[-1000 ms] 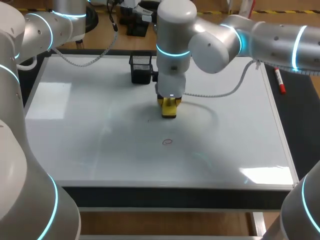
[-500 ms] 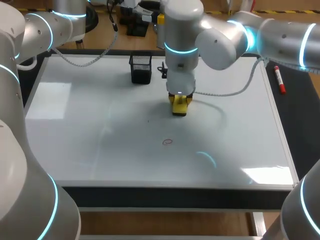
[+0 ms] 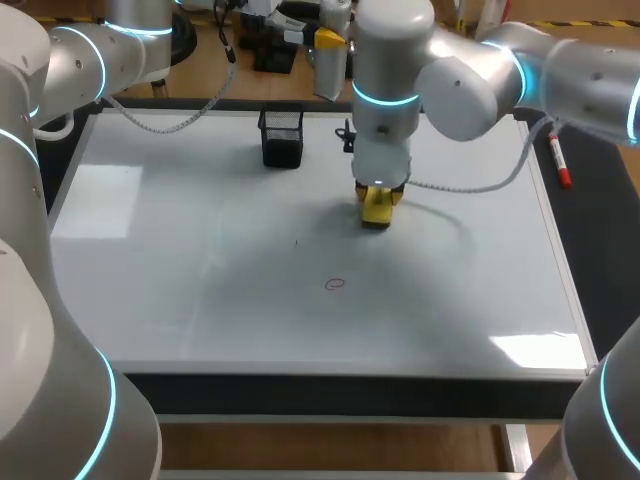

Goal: Pick up the inspection probe, press it on each red-marked spot on the whiteboard one by one, put down the probe, pick up the eraser, and wipe off all the red marks.

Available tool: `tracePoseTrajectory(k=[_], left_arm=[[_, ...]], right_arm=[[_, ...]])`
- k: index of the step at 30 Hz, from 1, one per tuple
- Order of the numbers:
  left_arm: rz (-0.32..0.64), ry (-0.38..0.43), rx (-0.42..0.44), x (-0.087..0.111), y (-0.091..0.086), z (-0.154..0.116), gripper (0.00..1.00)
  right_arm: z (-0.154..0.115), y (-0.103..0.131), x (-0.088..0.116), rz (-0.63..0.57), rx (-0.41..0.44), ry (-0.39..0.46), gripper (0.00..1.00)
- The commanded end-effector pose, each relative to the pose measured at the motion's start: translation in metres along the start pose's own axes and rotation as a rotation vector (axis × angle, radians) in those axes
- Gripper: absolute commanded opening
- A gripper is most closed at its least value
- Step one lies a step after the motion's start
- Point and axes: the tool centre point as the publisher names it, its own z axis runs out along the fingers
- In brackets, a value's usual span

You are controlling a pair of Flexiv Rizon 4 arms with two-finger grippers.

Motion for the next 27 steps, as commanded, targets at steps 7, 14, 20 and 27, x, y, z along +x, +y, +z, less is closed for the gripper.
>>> tracePoseTrajectory(k=[7,14,20,27], left_arm=[[-0.002,0.026,0.006,-0.007,0.002,-0.003,0.00],[-0.002,0.026,0.006,-0.007,0.002,-0.003,0.00],[-0.002,0.026,0.006,-0.007,0.002,-0.003,0.00],[-0.002,0.026,0.006,-0.007,0.002,-0.003,0.00]], right_arm=[[-0.017,-0.010,0.043,0.061,0.025,0.009,0.00],[-0.022,-0.015,0.075,0.122,0.033,0.023,0.00],[-0.027,-0.019,0.102,0.193,0.047,0.023,0.00],[-0.031,-0.021,0.135,0.265,0.057,0.036,0.00]])
